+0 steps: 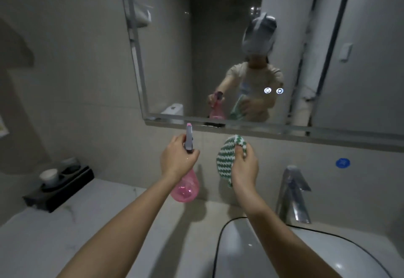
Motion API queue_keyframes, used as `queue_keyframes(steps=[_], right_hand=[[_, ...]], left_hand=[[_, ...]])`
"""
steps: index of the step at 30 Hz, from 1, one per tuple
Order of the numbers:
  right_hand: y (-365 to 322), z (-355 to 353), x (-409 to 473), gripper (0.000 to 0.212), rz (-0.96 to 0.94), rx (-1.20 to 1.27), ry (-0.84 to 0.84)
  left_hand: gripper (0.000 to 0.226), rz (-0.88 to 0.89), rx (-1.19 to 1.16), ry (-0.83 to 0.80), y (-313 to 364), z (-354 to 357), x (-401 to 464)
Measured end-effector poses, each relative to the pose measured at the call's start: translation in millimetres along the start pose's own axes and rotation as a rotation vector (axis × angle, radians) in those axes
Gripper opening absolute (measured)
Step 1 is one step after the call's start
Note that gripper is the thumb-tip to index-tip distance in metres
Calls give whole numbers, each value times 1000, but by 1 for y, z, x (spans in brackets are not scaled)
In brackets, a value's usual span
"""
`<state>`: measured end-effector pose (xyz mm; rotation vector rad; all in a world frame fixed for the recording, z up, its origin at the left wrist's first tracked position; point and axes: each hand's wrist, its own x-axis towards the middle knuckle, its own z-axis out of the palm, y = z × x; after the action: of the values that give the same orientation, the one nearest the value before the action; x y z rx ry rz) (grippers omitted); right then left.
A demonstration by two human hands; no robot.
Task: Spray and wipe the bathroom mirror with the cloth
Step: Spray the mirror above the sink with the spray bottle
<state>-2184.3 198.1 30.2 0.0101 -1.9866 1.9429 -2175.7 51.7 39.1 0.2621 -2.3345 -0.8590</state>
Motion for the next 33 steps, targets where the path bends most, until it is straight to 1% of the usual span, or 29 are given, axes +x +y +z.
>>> queue_keyframes(steps=[4,7,10,13,16,19,22,26,30,33], right_hand=[[1,68,-14,19,103,60,35],[10,96,-13,22,208,89,76],[22,119,-6,19,334,170,112],[25,137,-4,17,398,244,103],[32,153,-3,16,396,257,75],[43,170,-3,15,364,208,52],[56,179,-2,20,359,183,30],[74,174,-9,12,349,173,-1],[106,161,-23,15,361,102,-14],[130,153,-35,18,343,-21,3]], left_hand=[[21,6,-28,-73,-42,-26,30],[19,5,-30,-88,-68,-38,45],[18,-8,-70,-90,-91,-46,51],[16,-26,-92,-84,-108,-52,54],[18,-32,-86,-78,-120,-56,55],[21,-30,-52,-89,-128,-61,55],[21,-38,-13,-81,-137,-63,56],[23,-70,16,-67,-148,-55,51],[26,-85,50,-133,-167,-35,30],[25,-124,49,-198,-185,-22,15]])
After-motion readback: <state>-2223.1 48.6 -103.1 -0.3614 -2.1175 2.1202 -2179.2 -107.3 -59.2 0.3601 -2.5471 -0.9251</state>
